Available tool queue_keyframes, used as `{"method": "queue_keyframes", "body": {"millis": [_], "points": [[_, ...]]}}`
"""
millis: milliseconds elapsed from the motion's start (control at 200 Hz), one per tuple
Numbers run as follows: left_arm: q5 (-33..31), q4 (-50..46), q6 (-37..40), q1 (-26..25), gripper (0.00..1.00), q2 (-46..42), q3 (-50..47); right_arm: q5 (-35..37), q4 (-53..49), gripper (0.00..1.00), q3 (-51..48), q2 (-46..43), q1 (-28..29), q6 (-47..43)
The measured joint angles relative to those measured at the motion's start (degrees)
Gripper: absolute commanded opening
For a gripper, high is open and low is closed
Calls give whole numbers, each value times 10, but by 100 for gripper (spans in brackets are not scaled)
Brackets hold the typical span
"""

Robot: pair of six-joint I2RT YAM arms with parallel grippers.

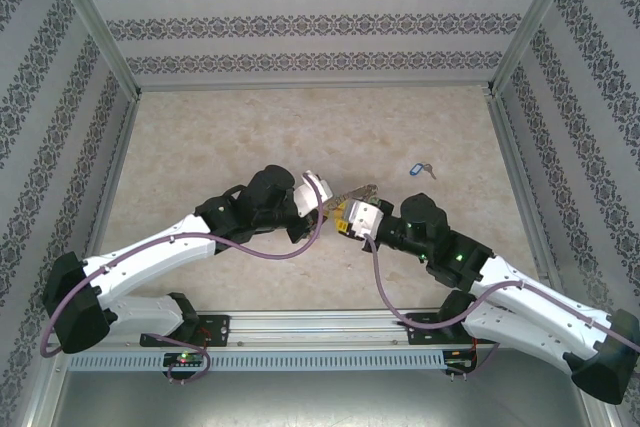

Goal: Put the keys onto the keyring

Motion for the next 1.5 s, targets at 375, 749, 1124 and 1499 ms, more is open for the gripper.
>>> {"method": "queue_keyframes", "body": {"millis": [375,749,1124,1499], "points": [[-47,58,23,-17,0,-7,-48,19,25,28,-22,-17,12,136],[-67,107,39,-27,0,-28,-73,39,52,29,-23,20,12,136],[-88,118,48,-31,0,-36,-79,58,73,27,-23,28,15,136],[-120,128,52,-35,0,-30,-81,98,106,24,-23,57,18,167]]}}
